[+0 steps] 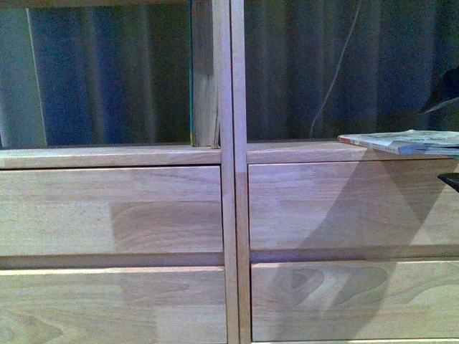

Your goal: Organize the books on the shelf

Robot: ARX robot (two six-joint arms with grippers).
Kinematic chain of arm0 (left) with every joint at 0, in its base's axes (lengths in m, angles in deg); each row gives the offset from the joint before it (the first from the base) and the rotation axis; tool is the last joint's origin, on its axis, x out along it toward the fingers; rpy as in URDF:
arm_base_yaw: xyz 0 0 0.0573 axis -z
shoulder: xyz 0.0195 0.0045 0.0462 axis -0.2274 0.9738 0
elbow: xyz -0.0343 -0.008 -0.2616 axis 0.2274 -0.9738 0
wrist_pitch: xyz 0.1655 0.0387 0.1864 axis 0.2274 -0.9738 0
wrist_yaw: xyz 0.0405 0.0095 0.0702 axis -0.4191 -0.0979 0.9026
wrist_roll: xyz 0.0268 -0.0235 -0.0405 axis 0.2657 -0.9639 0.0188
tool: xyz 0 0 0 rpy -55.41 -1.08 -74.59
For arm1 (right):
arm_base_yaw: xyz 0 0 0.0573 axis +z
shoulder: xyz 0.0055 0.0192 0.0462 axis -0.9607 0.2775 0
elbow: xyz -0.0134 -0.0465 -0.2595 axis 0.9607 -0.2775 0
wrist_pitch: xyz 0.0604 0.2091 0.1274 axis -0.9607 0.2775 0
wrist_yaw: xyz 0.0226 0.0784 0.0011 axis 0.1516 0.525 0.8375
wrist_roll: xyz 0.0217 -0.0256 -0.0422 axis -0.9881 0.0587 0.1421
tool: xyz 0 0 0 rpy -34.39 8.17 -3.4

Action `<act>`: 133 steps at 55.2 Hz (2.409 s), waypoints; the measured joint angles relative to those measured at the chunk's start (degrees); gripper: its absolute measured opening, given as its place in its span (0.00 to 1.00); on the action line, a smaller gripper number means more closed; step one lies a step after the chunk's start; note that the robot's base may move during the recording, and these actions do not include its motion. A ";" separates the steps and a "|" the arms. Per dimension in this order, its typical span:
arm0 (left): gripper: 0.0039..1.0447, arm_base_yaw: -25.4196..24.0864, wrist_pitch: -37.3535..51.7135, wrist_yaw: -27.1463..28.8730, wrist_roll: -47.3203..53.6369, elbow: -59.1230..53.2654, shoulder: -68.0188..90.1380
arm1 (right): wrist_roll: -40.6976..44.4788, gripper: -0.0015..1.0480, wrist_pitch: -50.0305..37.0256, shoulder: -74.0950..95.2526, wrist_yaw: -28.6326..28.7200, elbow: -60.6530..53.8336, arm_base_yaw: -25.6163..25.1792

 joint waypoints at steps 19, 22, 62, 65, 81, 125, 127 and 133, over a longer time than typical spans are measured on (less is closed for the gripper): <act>0.93 0.00 0.00 0.00 0.00 0.00 0.00 | -1.73 0.51 1.01 1.66 -1.77 3.69 0.31; 0.93 0.00 0.00 0.00 0.00 0.00 0.00 | -1.84 0.43 1.01 1.97 -1.75 3.96 0.70; 0.93 -11.76 13.84 -27.41 -1.36 0.44 7.52 | -6.23 0.07 -6.12 -7.19 4.90 -5.46 -0.37; 0.93 -17.07 21.68 -36.15 -2.73 3.04 15.37 | -6.43 0.07 -6.27 -9.90 6.82 -5.51 -0.63; 0.93 -19.80 36.54 -37.68 -11.74 25.94 51.60 | -5.38 0.07 -8.59 -19.02 12.35 -4.70 1.40; 0.93 12.09 28.11 -41.66 -49.00 70.47 81.79 | 15.87 0.07 -19.02 -17.84 16.46 -2.75 17.33; 0.93 13.44 28.13 -41.11 -48.63 70.73 82.18 | 15.91 0.07 -19.04 -17.84 16.52 -2.75 17.77; 0.93 17.18 28.87 -39.60 -48.70 72.04 83.95 | 16.35 0.07 -19.04 -18.16 17.79 -2.78 19.54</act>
